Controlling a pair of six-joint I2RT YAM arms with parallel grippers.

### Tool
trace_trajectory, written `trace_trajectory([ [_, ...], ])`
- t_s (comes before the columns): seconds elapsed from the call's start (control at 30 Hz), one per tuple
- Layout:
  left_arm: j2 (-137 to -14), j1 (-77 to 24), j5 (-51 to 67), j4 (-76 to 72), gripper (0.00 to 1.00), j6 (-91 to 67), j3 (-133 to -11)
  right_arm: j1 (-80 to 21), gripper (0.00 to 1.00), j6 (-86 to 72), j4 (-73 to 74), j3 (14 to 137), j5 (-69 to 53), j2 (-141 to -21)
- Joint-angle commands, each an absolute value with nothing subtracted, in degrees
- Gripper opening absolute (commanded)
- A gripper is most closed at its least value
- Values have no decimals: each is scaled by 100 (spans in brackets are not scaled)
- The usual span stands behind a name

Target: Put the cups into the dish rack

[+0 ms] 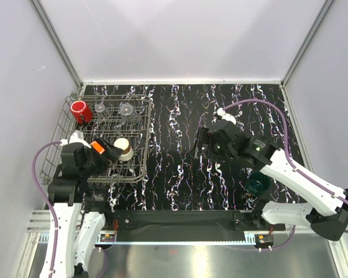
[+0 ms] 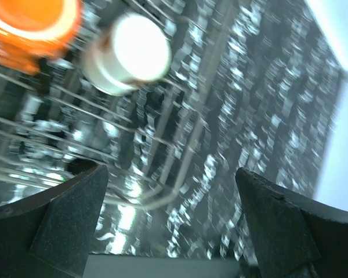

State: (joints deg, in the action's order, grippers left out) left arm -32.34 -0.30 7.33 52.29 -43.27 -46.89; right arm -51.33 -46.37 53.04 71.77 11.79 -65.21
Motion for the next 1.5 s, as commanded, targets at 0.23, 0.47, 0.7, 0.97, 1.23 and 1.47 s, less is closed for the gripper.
trace_trajectory([
  [0.23, -3067, -437, 2303, 4368, 99, -4544, -4254, -5124, 100, -5247, 5254, 6900, 2021, -6952],
  [0.47, -2979, -1930, 1723, 3956, 99, -5000, -3947, -4713, 100, -5871, 6178, 6637, 2909, -7049],
  [0.7, -3032, -3672, 662, 3797, 99, -5572, -3911, -3246, 99, -5485, 6152, 5793, 2654, -5916],
  [0.97, -3647, -5246, 18, 3270, 99, -5959, -3884, -2136, 86, -5458, 6539, 5520, 3031, -5511],
  [1.23, -3657, -5669, -387, 3059, 99, -5898, -4025, -1591, 74, -5914, 6398, 5098, 2971, -5836],
  [1.47, -3112, -5687, -299, 3172, 99, -5906, -3824, -1336, 63, -6503, 6188, 4528, 2787, -5994],
])
